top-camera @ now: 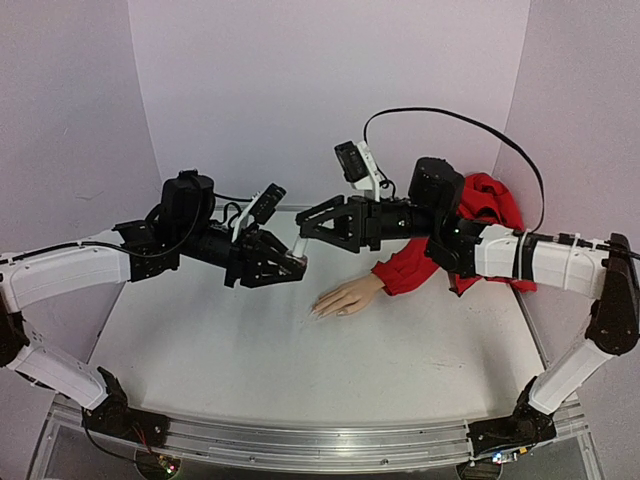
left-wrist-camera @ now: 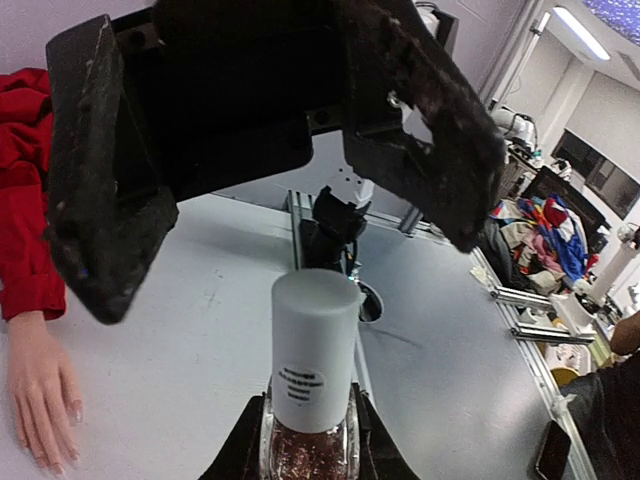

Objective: Paint the nails

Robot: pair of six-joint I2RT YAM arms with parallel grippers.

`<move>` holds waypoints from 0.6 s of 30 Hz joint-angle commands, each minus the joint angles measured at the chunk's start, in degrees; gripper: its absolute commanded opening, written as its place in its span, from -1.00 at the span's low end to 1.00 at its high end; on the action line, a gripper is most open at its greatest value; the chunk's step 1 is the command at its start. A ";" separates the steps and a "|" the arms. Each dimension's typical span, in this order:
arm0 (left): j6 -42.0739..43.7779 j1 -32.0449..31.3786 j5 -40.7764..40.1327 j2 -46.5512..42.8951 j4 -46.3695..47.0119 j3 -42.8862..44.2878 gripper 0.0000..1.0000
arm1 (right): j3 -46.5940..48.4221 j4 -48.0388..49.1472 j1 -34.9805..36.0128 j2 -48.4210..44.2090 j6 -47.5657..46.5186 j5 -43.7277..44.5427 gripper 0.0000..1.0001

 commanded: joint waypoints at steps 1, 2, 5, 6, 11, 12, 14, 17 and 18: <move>-1.45 -0.38 7.86 0.64 2.30 3.53 -1.00 | 0.22 14.98 0.49 1.87 7.03 -9.39 0.06; -1.44 -0.41 7.86 0.72 2.32 3.61 -1.00 | 0.44 15.17 0.70 2.29 7.31 -9.71 0.01; -1.74 -0.46 7.94 0.60 2.25 3.80 -1.00 | 0.69 15.47 1.11 3.06 7.74 -10.19 -0.03; -1.71 -0.49 8.02 0.49 2.25 3.92 -1.00 | 0.63 15.49 1.17 3.11 7.57 -10.21 -0.03; -2.12 -0.55 7.78 0.50 2.39 4.08 -1.00 | 0.68 15.50 1.40 3.85 7.35 -9.93 -0.10; -2.17 -0.50 7.64 0.44 2.39 4.15 -1.00 | 0.74 15.48 1.51 3.97 7.24 -9.94 -0.14; -2.07 -0.51 7.03 0.39 2.37 4.12 -1.00 | 0.78 15.50 1.72 4.08 7.01 -10.12 -0.21; -2.48 -0.50 4.99 0.23 2.39 4.02 -1.00 | 0.86 15.41 1.95 4.51 6.97 -10.29 -0.31; -2.69 -0.50 4.17 0.13 2.40 4.01 -1.00 | 0.80 15.33 2.05 4.60 6.91 -10.30 -0.32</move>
